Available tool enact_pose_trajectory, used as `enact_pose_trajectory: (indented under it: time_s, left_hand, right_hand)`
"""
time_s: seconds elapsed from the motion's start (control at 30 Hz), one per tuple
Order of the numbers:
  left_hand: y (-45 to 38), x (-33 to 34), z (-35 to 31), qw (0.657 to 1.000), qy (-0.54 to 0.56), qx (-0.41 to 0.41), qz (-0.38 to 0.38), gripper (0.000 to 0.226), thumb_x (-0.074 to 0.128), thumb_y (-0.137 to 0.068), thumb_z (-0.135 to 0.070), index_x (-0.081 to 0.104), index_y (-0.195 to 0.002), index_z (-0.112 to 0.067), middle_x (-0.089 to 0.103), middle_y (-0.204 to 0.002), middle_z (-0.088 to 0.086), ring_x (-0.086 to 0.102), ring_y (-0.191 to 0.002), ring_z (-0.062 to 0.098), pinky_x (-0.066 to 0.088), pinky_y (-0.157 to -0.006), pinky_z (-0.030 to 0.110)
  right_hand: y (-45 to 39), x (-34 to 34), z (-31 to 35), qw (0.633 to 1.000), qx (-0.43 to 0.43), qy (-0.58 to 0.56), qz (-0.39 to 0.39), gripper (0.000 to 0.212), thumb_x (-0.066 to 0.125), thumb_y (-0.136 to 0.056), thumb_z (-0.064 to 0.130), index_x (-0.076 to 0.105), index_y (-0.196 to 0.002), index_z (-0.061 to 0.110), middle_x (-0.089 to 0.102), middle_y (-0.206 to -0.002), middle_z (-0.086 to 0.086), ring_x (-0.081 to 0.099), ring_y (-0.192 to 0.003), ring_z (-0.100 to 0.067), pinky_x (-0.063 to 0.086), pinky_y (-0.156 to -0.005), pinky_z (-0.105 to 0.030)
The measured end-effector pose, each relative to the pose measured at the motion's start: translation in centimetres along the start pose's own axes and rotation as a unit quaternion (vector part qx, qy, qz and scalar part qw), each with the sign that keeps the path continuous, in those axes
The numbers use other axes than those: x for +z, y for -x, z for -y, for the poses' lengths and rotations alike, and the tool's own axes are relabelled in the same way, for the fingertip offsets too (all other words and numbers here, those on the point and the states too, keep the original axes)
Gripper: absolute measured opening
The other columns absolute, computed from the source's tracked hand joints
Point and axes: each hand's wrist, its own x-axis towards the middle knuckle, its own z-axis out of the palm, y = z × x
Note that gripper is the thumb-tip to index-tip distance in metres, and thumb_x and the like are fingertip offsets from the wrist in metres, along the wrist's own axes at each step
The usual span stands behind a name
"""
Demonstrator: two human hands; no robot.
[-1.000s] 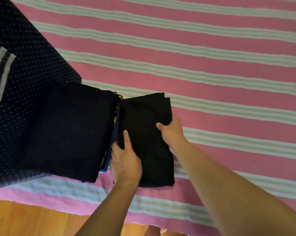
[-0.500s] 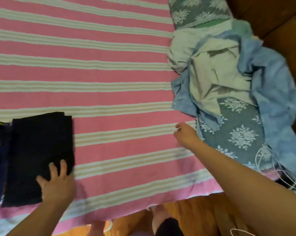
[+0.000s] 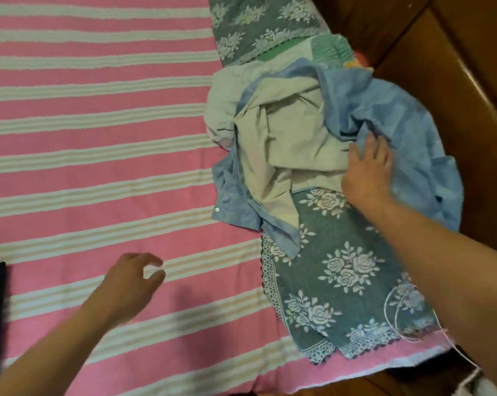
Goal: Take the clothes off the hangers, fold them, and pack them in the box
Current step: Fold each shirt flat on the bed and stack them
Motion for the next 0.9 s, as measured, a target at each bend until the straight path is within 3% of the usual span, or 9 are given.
enact_pose_trajectory:
  time_s: [0.07, 0.2, 0.33, 0.43, 0.53, 0.63, 0.73, 0.8, 0.9]
  left_hand:
    - [-0.8, -1.6, -3.6, 0.999, 0.032, 0.003, -0.007, 0.019, 0.061, -0.099, -0.032, 0.066, -0.116, -0.03, 0.059, -0.127, -0.004, 0.061, -0.099, 0.013, 0.046, -0.086, 0.034]
    - [-9.4, -2.5, -12.4, 0.988, 0.149, 0.002, -0.037, 0.033, 0.06, -0.1, -0.036, 0.059, -0.132, -0.026, 0.06, -0.13, -0.005, 0.062, -0.105, 0.015, 0.048, -0.081, 0.032]
    - [-22.8, -1.5, -20.5, 0.958, 0.273, 0.003, -0.082, 0.058, 0.055, -0.101, -0.042, 0.044, -0.151, -0.016, 0.053, -0.145, 0.004, 0.056, -0.117, 0.024, 0.045, -0.095, 0.037]
    - [-30.7, -1.0, -24.6, 0.916, 0.385, -0.023, -0.108, 0.073, 0.051, -0.095, -0.06, 0.045, -0.149, -0.012, 0.052, -0.148, 0.009, 0.051, -0.131, 0.032, 0.04, -0.113, 0.047]
    - [-34.2, -1.7, -26.2, 0.833, 0.548, -0.043, -0.057, 0.08, 0.075, -0.071, -0.069, 0.061, -0.132, -0.018, 0.068, -0.126, 0.0, 0.064, -0.114, 0.025, 0.048, -0.106, 0.045]
    - [-32.1, -2.7, -26.9, 0.828, 0.554, 0.015, -0.087, 0.082, 0.09, -0.06, -0.048, 0.063, -0.131, -0.017, 0.073, -0.118, 0.004, 0.071, -0.103, 0.024, 0.057, -0.093, 0.043]
    - [-25.0, -5.2, -25.8, 0.822, 0.555, 0.047, -0.121, 0.04, 0.079, -0.085, -0.04, 0.069, -0.115, -0.015, 0.077, -0.103, 0.003, 0.072, -0.088, 0.016, 0.054, -0.072, 0.032]
    - [-18.4, -8.3, -23.8, 0.83, 0.547, 0.071, -0.082, 0.03, 0.07, -0.092, -0.04, 0.073, -0.107, -0.014, 0.078, -0.101, 0.007, 0.073, -0.079, 0.015, 0.052, -0.074, 0.035]
    - [-7.1, -14.9, -20.3, 0.853, 0.502, 0.132, 0.062, 0.051, 0.049, -0.1, -0.05, 0.074, -0.12, -0.01, 0.074, -0.115, 0.016, 0.07, -0.103, 0.032, 0.047, -0.095, 0.046]
  right_hand:
    - [-4.7, -0.9, -2.9, 0.999, -0.014, 0.034, -0.029, 0.064, 0.06, -0.083, 0.018, 0.044, -0.145, 0.009, 0.025, -0.158, -0.025, 0.022, -0.144, -0.048, 0.012, -0.119, -0.058]
    - [-11.9, 0.1, -1.3, 0.989, -0.122, -0.035, -0.077, 0.051, 0.065, -0.083, 0.03, 0.057, -0.123, 0.0, 0.049, -0.135, -0.026, 0.044, -0.124, -0.044, 0.037, -0.105, -0.054]
    - [-16.3, 3.8, 1.6, 0.98, 0.055, -0.189, 0.038, 0.084, 0.06, -0.087, 0.06, 0.036, -0.145, 0.004, 0.04, -0.146, -0.024, 0.037, -0.135, -0.043, 0.034, -0.109, -0.049]
    - [-17.3, 6.8, 0.2, 0.969, 0.119, -0.206, 0.067, 0.057, 0.054, -0.098, 0.046, 0.052, -0.135, 0.003, 0.048, -0.139, -0.023, 0.047, -0.126, -0.042, 0.042, -0.1, -0.045]
    - [-17.9, 6.3, -1.1, 0.97, 0.106, -0.211, 0.061, 0.036, 0.043, -0.103, 0.028, 0.064, -0.121, 0.004, 0.06, -0.127, -0.024, 0.057, -0.114, -0.041, 0.046, -0.089, -0.042]
    - [-16.5, 4.1, -2.8, 0.948, 0.108, -0.282, 0.102, 0.039, 0.038, -0.106, 0.03, 0.061, -0.127, 0.006, 0.059, -0.13, -0.026, 0.054, -0.119, -0.044, 0.042, -0.099, -0.046]
    - [-11.3, 0.2, -3.1, 0.939, 0.114, -0.32, 0.048, 0.033, 0.041, -0.105, 0.028, 0.059, -0.126, 0.009, 0.06, -0.129, -0.024, 0.054, -0.116, -0.044, 0.044, -0.094, -0.047]
    - [-7.0, -3.8, -2.2, 0.935, 0.122, -0.329, -0.053, 0.029, 0.044, -0.103, 0.023, 0.058, -0.124, 0.009, 0.062, -0.121, -0.025, 0.055, -0.112, -0.045, 0.043, -0.088, -0.048]
    - [-0.2, -13.2, -0.8, 0.906, 0.137, -0.369, -0.155, 0.014, 0.046, -0.101, 0.025, 0.056, -0.099, 0.016, 0.062, -0.086, -0.013, 0.058, -0.089, -0.039, 0.042, -0.07, -0.043]
